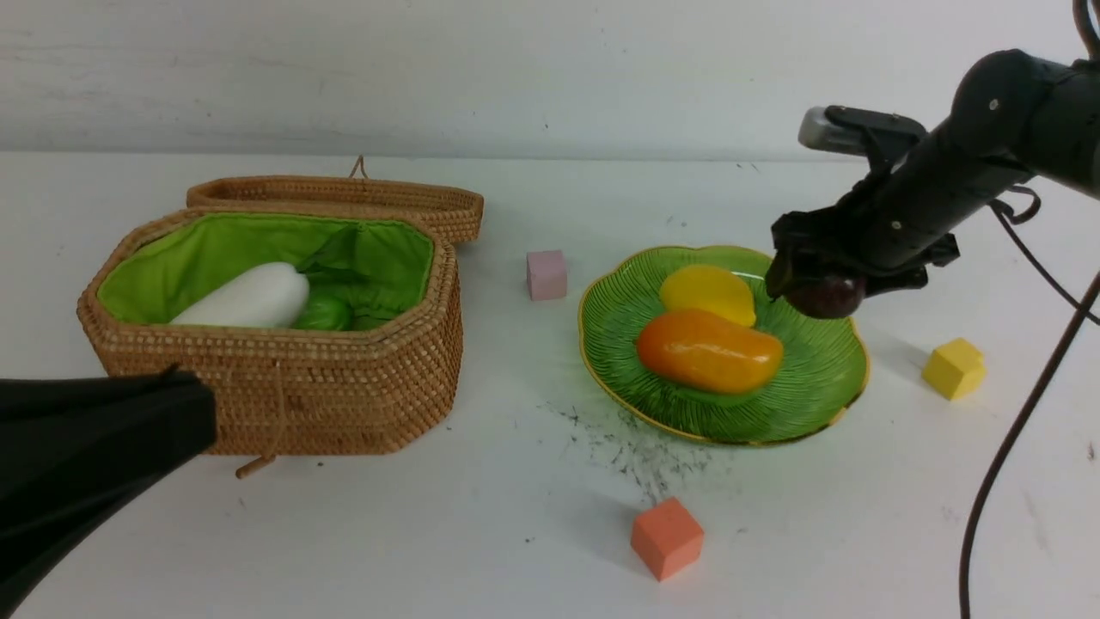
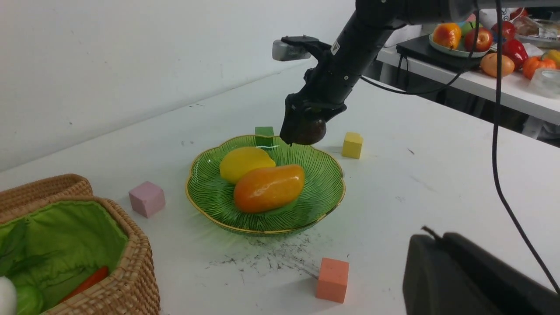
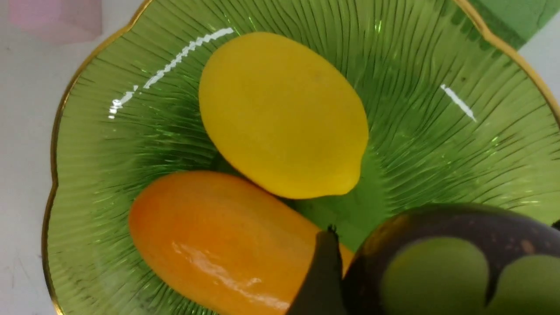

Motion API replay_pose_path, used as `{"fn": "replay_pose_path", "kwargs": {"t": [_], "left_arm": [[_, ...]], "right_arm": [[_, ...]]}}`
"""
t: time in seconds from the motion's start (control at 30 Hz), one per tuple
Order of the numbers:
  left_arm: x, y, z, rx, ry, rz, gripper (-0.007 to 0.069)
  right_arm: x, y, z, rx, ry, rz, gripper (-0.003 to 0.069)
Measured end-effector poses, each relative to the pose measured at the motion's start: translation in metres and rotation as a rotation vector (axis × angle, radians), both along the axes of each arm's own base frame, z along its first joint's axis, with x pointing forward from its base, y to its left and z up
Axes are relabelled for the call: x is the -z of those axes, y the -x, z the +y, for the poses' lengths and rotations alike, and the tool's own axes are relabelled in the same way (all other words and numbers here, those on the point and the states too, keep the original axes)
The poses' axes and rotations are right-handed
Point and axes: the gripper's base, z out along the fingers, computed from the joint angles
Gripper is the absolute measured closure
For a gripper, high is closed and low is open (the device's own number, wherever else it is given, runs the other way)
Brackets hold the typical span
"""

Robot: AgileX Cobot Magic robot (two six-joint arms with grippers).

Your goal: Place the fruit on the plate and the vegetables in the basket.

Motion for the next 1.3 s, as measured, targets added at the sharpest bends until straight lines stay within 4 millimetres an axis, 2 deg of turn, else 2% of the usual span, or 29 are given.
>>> {"fn": "replay_pose_path", "kwargs": {"t": [0.03, 0.1, 0.23, 0.3, 0.47, 0.5, 0.53, 0.57, 0.6, 0.67, 0.73, 0.8, 0.83, 0.87, 0.9, 0.93, 1.07, 1.2, 1.3], "left_arm": [[0.000, 0.000, 0.000, 0.000, 0.000, 0.000, 0.0617], [0.000, 0.000, 0.000, 0.001, 0.000, 0.001, 0.0617], [0.000, 0.000, 0.000, 0.001, -0.001, 0.001, 0.0617], [0.000, 0.000, 0.000, 0.001, -0.001, 0.001, 0.0617], [0.000, -0.002, 0.002, -0.028, -0.023, -0.013, 0.0617], [0.000, -0.002, 0.003, -0.032, -0.019, -0.010, 0.0617], [0.000, -0.001, 0.004, -0.047, -0.014, -0.005, 0.0622], [0.001, -0.001, 0.004, -0.050, -0.018, -0.006, 0.0624], [0.001, 0.005, 0.007, -0.070, -0.016, -0.012, 0.0638], [0.004, 0.014, 0.012, -0.107, -0.013, -0.035, 0.0638], [0.009, 0.025, 0.018, -0.156, 0.028, -0.060, 0.0638], [0.018, 0.037, 0.025, -0.202, 0.090, -0.082, 0.0638], [0.022, 0.039, 0.025, -0.208, 0.096, -0.085, 0.0638], [0.035, 0.042, 0.029, -0.240, 0.157, -0.075, 0.0638], [0.038, 0.042, 0.029, -0.247, 0.170, -0.074, 0.0638], [0.052, 0.044, 0.032, -0.274, 0.216, -0.082, 0.0638], [0.079, 0.042, 0.036, -0.320, 0.238, -0.096, 0.0638], [0.097, 0.037, 0.036, -0.338, 0.239, -0.064, 0.0638], [0.110, 0.033, 0.035, -0.343, 0.226, -0.025, 0.0638]], "right_arm": [[0.000, 0.000, -0.001, -0.001, 0.009, -0.004, 0.0009], [0.000, -0.001, -0.001, -0.003, 0.018, -0.008, -0.0017], [-0.009, 0.003, -0.001, -0.007, 0.016, -0.014, -0.0003], [-0.020, 0.009, -0.002, -0.015, 0.015, -0.016, 0.0023], [-0.074, 0.041, -0.003, -0.050, 0.010, -0.036, 0.0185], [-0.079, 0.045, -0.003, -0.054, 0.011, -0.037, 0.0204], [-0.103, 0.066, -0.005, -0.071, 0.011, -0.044, 0.0305], [-0.106, 0.068, -0.005, -0.073, 0.011, -0.044, 0.0305], [-0.121, 0.089, -0.007, -0.087, 0.012, -0.036, 0.0412], [-0.137, 0.117, -0.009, -0.099, 0.013, -0.034, 0.0510], [-0.145, 0.148, -0.012, -0.098, 0.010, -0.024, 0.0599], [-0.146, 0.180, -0.015, -0.096, 0.008, -0.022, 0.0659], [-0.143, 0.181, -0.015, -0.096, 0.009, -0.011, 0.0662], [-0.145, 0.210, -0.018, -0.088, 0.004, -0.031, 0.0673], [-0.145, 0.213, -0.019, -0.086, 0.003, -0.031, 0.0674], [-0.141, 0.239, -0.022, -0.077, -0.002, -0.046, 0.0673], [-0.126, 0.294, -0.028, -0.059, -0.012, -0.091, 0.0662], [-0.109, 0.333, -0.032, -0.027, -0.031, -0.156, 0.0657], [-0.096, 0.355, -0.035, 0.004, -0.051, -0.224, 0.0653]]}}
